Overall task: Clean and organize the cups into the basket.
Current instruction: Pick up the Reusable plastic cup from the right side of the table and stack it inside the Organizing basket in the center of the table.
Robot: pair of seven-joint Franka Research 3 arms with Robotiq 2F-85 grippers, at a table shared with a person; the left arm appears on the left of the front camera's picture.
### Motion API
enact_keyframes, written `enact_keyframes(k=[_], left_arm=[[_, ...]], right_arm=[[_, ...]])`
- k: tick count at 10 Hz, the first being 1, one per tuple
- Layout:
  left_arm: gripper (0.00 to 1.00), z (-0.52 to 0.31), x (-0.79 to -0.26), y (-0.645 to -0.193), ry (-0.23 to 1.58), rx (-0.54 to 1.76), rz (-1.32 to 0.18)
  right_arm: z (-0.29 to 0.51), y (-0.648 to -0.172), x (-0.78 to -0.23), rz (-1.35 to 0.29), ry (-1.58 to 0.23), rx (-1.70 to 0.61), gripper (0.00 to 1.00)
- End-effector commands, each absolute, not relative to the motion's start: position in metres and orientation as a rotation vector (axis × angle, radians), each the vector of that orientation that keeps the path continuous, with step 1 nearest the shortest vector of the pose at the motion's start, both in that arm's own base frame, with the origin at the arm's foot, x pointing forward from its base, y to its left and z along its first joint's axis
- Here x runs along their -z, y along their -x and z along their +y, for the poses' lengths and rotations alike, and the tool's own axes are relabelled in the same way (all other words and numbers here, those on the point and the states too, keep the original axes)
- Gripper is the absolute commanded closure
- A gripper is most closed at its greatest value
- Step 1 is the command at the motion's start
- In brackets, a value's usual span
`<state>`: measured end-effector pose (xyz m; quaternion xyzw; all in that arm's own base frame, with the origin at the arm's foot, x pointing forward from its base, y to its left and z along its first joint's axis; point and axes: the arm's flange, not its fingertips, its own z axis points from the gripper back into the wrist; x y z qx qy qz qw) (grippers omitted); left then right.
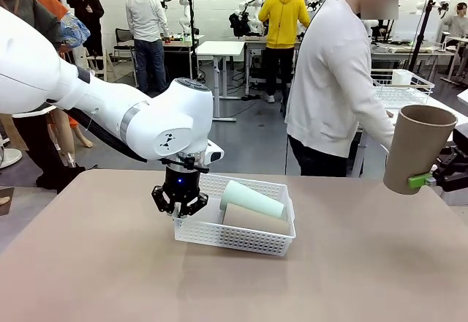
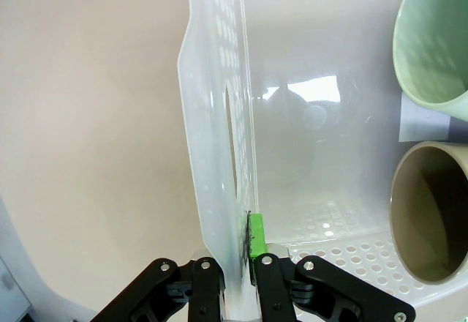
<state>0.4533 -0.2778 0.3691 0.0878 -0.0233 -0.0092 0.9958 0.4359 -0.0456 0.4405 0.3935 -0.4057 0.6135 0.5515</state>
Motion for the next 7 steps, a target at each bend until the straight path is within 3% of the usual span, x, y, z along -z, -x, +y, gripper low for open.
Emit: enact_keyframes(k=[1,5,7], left_arm=[[1.00,-0.279,-0.371,-0.453,-0.175,0.020,-0.050],[1.00,-0.279,-0.371,-0.453,-0.175,0.020,-0.050],[1.00,-0.279,-0.371,-0.453,-0.175,0.020,-0.050]], right_arm=[[-0.045,-0.438,-0.437,-0.973,-0.935,-1.452,0.27],[-0.045,-0.438,-0.437,-0.973,-0.935,-1.452,0.27],[-0.024,-0.443,-0.446,-0.900,-0.955,-1.527,0.21]])
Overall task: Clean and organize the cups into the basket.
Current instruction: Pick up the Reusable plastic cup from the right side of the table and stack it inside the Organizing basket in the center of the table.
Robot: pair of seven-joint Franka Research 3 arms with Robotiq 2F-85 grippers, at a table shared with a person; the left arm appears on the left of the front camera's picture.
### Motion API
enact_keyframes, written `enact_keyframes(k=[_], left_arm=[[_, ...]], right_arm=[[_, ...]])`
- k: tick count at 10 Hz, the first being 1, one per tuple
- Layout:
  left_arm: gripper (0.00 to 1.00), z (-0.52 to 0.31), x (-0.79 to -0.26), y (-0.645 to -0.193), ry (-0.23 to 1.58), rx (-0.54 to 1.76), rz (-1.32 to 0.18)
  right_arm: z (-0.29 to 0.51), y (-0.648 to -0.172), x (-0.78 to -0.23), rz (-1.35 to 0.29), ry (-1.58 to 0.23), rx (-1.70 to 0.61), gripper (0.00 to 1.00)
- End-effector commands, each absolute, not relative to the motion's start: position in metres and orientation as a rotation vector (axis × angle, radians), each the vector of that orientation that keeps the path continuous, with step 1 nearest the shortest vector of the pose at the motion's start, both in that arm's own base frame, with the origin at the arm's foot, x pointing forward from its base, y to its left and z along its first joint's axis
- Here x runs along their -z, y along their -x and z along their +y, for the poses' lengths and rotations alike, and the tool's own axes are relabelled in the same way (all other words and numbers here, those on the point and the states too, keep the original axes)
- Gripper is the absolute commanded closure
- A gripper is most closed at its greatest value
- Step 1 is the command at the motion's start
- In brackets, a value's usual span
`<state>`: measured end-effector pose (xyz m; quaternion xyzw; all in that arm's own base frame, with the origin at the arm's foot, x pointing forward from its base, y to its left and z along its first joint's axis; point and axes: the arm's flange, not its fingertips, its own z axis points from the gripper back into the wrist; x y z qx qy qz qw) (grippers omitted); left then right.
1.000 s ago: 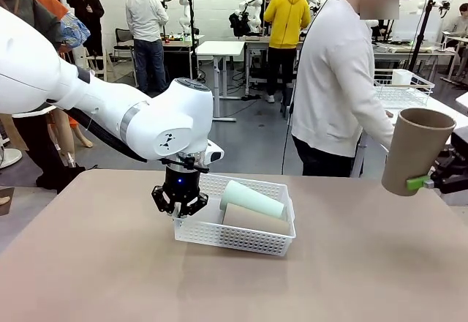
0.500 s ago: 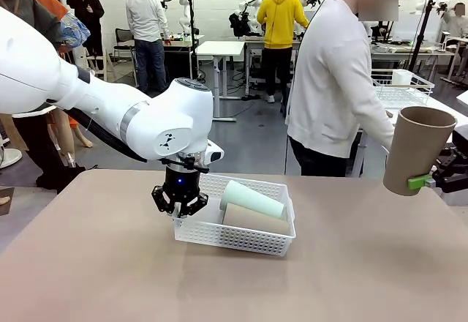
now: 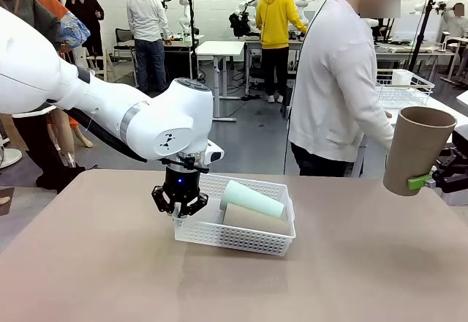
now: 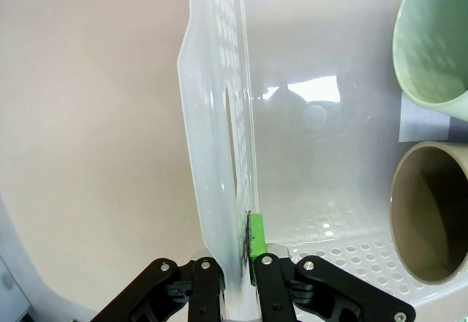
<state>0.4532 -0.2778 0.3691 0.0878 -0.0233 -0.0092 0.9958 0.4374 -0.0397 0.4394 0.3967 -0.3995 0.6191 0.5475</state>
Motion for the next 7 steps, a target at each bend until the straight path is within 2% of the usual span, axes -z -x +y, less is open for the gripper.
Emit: enact_keyframes(k=[1,4,7], left_arm=[[1.00,-0.279,-0.371,-0.453,-0.175,0.020,-0.050],[1.00,-0.279,-0.371,-0.453,-0.175,0.020,-0.050],[1.00,-0.279,-0.371,-0.453,-0.175,0.020,-0.050]], right_arm=[[-0.001,-0.453,-0.453,-0.842,-0.949,-1.541,0.21],[0.082,-0.474,-0.484,-0.575,-0.828,-1.621,0.21],[0.161,-0.494,-0.487,-0.294,-0.719,-1.622,0.21]])
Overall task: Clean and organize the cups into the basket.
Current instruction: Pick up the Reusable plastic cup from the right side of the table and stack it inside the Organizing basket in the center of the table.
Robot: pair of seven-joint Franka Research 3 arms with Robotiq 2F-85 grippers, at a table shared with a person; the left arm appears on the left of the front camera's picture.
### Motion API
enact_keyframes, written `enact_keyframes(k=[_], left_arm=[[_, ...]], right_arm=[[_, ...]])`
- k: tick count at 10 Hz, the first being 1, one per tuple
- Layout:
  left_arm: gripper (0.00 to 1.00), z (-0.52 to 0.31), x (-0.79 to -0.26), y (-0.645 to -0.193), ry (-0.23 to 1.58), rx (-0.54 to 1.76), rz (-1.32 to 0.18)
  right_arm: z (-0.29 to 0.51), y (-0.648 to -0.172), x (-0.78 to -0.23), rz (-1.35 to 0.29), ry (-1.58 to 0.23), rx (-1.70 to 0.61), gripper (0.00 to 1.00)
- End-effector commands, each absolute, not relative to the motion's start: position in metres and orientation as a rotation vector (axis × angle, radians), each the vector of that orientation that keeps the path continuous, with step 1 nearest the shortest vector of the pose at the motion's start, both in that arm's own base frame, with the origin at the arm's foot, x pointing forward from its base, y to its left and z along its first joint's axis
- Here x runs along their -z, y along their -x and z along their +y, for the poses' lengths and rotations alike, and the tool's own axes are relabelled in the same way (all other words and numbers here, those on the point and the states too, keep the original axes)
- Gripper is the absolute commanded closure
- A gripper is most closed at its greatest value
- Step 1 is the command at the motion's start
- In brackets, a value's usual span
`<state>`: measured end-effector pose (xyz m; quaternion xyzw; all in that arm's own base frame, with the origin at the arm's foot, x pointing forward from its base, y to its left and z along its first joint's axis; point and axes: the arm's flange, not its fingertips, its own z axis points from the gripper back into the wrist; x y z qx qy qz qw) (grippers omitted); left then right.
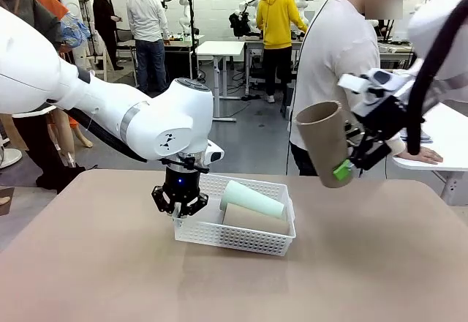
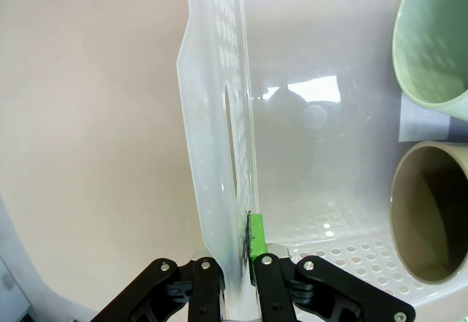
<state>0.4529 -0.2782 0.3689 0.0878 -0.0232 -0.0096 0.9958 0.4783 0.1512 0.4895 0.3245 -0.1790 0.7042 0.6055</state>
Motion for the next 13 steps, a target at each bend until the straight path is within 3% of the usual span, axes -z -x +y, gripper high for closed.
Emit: enact_keyframes(k=[1,5,13], left_arm=[[1.00,-0.279,-0.371,-0.453,-0.175,0.020,-0.050],[1.00,-0.279,-0.371,-0.453,-0.175,0.020,-0.050],[1.00,-0.279,-0.371,-0.453,-0.175,0.020,-0.050]], right_arm=[[0.180,-0.498,-0.485,-0.228,-0.684,-1.619,0.21],[0.237,-0.503,-0.469,-0.051,-0.517,-1.614,0.21],[0.309,-0.535,-0.416,0.125,-0.477,-1.629,0.21]])
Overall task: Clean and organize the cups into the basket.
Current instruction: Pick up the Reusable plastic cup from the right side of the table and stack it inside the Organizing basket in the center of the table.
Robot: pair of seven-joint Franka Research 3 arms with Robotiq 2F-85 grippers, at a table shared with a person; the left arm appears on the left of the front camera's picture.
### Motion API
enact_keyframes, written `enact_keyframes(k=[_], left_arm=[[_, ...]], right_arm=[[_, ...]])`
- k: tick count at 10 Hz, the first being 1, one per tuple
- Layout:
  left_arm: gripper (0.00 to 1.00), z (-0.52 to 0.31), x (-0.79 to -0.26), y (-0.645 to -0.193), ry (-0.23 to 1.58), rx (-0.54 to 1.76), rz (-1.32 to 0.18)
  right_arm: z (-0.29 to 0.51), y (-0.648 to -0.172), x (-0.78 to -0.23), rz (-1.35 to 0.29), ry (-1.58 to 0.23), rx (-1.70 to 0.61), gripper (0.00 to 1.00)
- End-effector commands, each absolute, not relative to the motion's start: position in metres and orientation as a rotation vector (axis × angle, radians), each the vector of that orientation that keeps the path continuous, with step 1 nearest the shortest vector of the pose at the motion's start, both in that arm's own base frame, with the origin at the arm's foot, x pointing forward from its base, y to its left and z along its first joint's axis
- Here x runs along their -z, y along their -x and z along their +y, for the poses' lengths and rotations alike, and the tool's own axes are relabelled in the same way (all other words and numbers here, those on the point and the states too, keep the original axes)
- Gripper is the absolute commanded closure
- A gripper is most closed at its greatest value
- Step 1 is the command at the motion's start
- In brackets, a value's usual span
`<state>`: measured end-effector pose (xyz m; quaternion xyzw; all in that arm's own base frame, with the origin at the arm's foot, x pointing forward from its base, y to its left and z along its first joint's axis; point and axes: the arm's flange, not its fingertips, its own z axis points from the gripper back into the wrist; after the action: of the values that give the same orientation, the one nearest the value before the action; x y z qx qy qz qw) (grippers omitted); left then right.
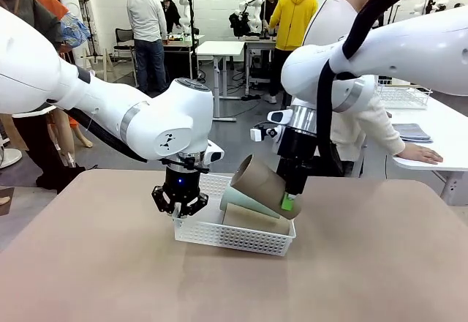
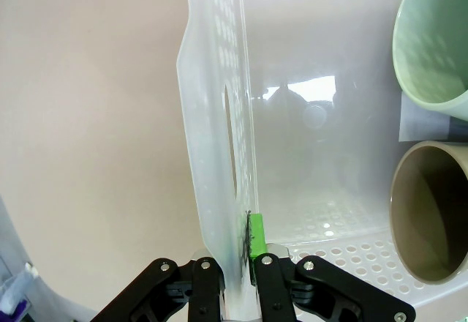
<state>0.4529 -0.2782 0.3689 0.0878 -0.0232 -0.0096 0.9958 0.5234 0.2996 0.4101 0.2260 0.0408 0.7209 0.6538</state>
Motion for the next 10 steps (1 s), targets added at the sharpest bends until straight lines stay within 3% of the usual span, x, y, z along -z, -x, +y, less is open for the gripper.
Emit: enact_keyframes(k=[1,10], left_arm=[[1.00,-0.279,-0.371,-0.453,-0.175,0.020,-0.050],[1.00,-0.279,-0.371,-0.453,-0.175,0.020,-0.050]], right_arm=[[0.314,-0.538,-0.414,0.130,-0.479,-1.637,0.21],[0.324,-0.557,-0.383,0.180,-0.466,-1.646,0.21]])
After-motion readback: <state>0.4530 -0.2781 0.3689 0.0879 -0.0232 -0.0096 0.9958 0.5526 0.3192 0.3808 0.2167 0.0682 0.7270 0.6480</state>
